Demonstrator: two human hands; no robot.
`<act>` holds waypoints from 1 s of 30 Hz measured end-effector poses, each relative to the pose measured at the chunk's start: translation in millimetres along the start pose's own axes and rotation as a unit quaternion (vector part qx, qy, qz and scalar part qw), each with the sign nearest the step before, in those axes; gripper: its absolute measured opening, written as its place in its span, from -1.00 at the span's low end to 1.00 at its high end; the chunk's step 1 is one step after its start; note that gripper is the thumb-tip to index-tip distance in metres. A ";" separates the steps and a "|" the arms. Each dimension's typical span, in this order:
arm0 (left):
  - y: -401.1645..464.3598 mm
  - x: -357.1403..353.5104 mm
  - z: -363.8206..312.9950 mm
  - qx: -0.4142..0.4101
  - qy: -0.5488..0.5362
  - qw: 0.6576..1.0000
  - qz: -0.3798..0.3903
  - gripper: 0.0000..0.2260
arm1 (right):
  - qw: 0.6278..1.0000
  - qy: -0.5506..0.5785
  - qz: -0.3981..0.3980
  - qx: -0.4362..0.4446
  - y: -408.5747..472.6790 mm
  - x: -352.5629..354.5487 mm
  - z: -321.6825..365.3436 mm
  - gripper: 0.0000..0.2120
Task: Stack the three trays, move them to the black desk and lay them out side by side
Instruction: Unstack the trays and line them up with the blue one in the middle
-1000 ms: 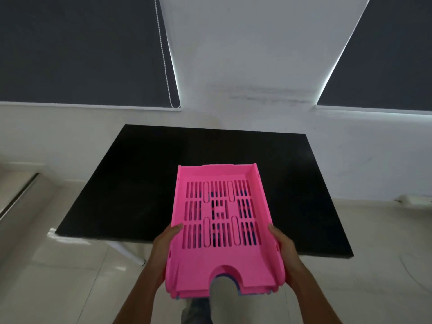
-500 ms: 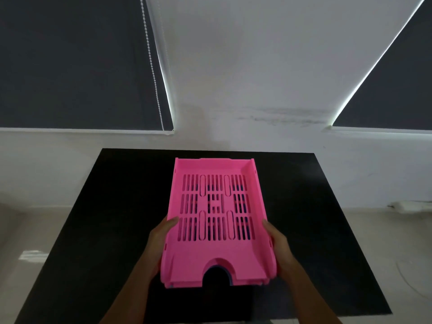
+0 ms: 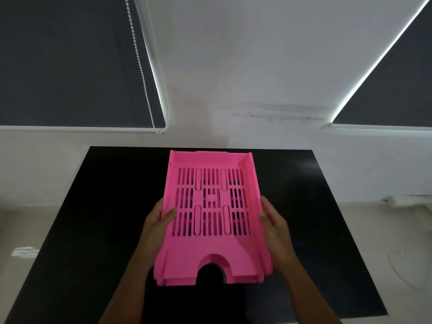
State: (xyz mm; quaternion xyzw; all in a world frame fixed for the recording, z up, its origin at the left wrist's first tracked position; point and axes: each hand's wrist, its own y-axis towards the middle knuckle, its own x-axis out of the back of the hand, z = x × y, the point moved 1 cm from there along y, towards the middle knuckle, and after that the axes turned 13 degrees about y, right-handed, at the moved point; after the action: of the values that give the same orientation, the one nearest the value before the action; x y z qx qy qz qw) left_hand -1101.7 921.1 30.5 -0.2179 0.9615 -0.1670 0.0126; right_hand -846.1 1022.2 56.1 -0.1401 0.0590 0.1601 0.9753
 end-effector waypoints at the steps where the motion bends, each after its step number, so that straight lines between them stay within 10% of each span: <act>1: -1.5 -1.7 -6.1 -0.005 -0.001 1.000 -0.001 -0.63 | 1.000 0.009 -0.003 0.006 1.6 4.6 2.9 -0.65; 30: 40.9 -285.7 5.6 0.059 0.107 0.992 0.020 -0.20 | 0.990 -0.043 -0.124 -0.042 64.7 288.3 6.3 -0.58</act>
State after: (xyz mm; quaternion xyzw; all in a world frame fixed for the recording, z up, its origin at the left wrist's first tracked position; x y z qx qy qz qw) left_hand -859.6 1075.1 -2.0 -0.1786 0.9500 -0.2452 -0.0744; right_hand -595.4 1168.1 -0.5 -0.1804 -0.0078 0.0464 0.9825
